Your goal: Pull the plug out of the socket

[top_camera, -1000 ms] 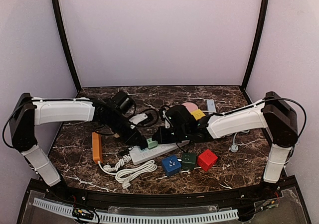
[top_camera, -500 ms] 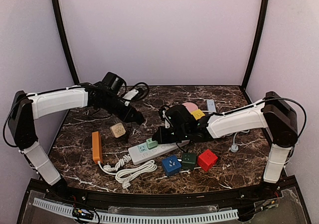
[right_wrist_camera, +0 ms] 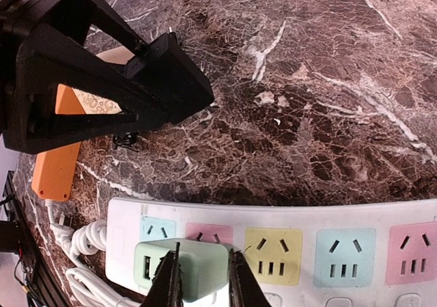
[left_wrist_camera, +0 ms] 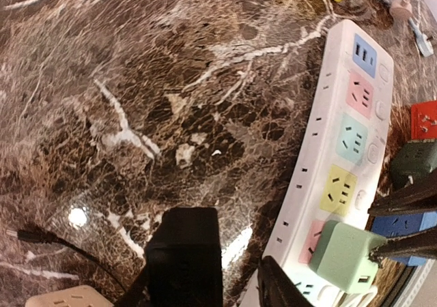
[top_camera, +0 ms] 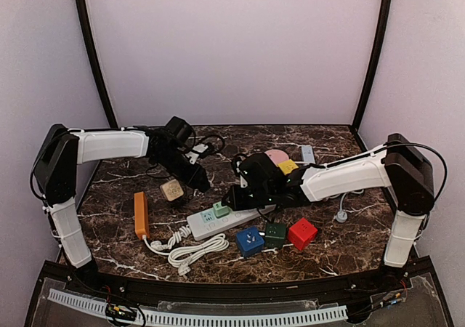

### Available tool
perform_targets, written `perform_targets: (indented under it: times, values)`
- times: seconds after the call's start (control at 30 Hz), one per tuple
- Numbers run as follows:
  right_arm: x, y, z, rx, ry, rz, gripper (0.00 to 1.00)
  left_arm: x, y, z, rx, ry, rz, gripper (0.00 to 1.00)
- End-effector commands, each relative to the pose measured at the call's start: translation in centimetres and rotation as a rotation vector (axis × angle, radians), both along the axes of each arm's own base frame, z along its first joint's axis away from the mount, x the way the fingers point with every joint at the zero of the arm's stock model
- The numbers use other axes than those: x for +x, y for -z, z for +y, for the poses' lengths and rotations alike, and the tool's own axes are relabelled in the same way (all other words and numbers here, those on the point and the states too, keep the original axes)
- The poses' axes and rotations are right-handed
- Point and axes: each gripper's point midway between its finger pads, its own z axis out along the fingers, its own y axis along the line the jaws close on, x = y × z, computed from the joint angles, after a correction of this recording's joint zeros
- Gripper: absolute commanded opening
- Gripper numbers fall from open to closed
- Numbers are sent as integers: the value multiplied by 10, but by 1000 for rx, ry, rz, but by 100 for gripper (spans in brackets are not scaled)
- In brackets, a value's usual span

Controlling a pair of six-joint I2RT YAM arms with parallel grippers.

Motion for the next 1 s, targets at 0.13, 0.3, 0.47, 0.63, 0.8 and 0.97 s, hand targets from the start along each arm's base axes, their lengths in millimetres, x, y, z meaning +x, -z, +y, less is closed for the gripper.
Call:
perform_targets:
  times: [0.13,0.3,0.47,0.63,0.8,0.97]
  values:
    - [-40,44,-22,-237,-108,62,25,-7,3,10,34,-16,43,69]
    - [-38,27,-17,-219,-115,31,30,-6,-4,14,40,-26,17,87]
    - [-37,15,-15,-215,-119,6,34,-6,-9,15,36,-28,3,94]
    - [-44,2,-7,-211,-170,-52,41,-7,-15,16,28,-30,-14,98]
    - [-53,-16,6,-223,-219,-124,52,-5,-22,17,12,-54,-30,99]
    - [-57,-22,15,-227,-221,-143,67,-3,-41,19,-41,-87,-78,99]
